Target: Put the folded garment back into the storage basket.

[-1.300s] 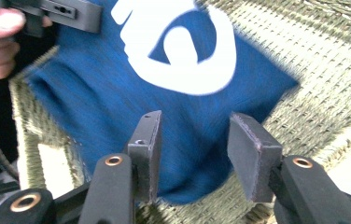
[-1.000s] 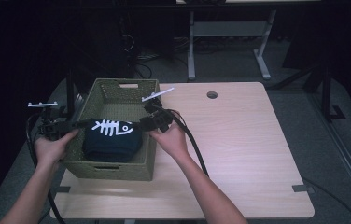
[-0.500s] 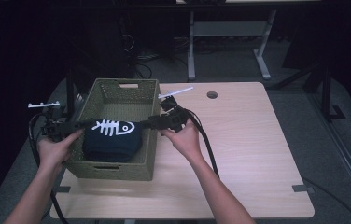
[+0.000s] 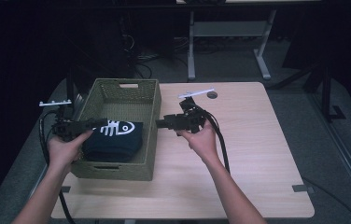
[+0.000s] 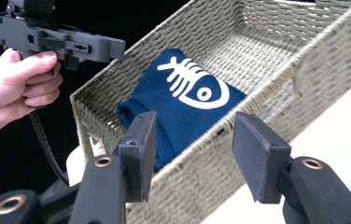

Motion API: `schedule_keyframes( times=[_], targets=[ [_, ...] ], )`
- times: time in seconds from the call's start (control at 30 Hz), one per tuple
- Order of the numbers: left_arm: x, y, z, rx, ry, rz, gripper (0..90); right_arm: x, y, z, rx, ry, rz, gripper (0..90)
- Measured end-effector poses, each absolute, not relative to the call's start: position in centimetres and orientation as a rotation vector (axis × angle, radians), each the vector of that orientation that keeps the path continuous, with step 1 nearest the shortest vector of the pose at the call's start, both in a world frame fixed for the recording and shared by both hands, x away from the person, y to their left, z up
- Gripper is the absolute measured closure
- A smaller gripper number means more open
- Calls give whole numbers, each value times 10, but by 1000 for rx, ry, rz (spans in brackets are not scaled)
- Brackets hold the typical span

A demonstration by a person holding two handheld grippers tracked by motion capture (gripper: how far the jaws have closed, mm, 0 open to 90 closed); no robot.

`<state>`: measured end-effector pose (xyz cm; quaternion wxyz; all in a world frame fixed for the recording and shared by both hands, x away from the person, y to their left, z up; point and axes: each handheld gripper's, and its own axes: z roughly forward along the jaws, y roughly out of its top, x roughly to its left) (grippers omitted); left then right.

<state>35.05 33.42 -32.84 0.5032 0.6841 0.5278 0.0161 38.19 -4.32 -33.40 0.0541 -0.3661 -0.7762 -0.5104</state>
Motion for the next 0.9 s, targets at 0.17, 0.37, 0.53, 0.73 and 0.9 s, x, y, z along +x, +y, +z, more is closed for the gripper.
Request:
schedule_keyframes(
  times=[0.17,0.37,0.53,0.73,0.9],
  targets=[
    [351,322,-330,1657,1264,27,522,379,-62,-337,-1139,-2339,-1551,486],
    [353,305,-331,1662,1243,6,504,376,-85,-340,-1175,-2327,-1566,479],
    [354,294,-333,1671,1228,-8,488,372,-101,-342,-1193,-2309,-1584,472],
    [354,277,-333,1676,1198,-30,471,368,-119,-348,-1220,-2300,-1585,466],
    [355,261,-331,1674,1172,-47,457,365,-135,-353,-1251,-2292,-1586,462]
  ],
)
